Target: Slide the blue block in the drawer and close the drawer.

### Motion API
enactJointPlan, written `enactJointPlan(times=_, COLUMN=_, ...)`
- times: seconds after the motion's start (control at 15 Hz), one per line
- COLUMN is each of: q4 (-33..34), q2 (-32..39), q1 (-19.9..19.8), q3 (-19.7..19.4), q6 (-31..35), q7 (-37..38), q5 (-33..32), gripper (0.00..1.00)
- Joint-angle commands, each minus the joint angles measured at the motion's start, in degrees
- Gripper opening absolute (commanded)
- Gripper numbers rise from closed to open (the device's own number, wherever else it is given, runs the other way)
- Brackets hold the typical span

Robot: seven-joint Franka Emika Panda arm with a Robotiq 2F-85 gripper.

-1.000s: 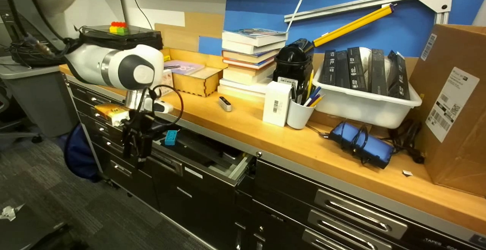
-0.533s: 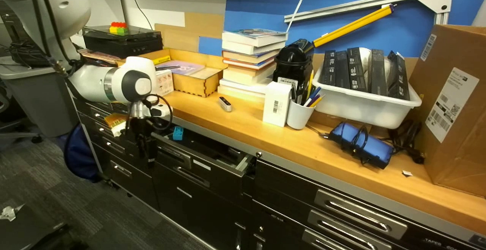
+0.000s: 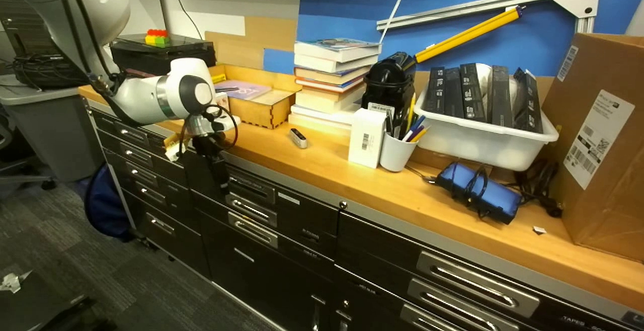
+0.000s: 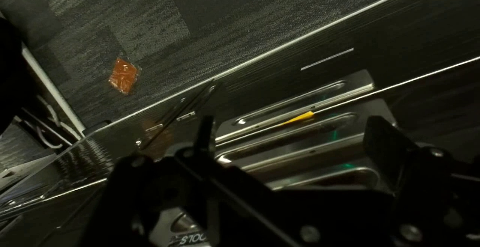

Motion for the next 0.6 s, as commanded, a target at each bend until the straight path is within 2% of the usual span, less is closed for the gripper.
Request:
enactJointPlan(times=0.0, q4=1.8, q2=0.2, q1=1.1, q3=-1.2, q6=0.9, q7=5.1, q5=-2.2, gripper=1.0)
enactJointPlan(times=0.13, q4=-0.7, q2=-3.0, q1=0.7, q3=-0.5, q6=0.0, q7=4.6, q5=-2.2, gripper=1.0)
enactJointPlan(times=0.33, q4=-5.2, q2=-11.7, q1=-2.0, q3=2.5, q6=-5.6, q7=-2.7, q5=1.5, gripper=1.0)
enactJointPlan(times=0.53, q4=-5.5, q2=-18.4, q1=-5.6, q3=6.5, q6=-14.3, q7=-15.6, q5=8.0, gripper=1.0)
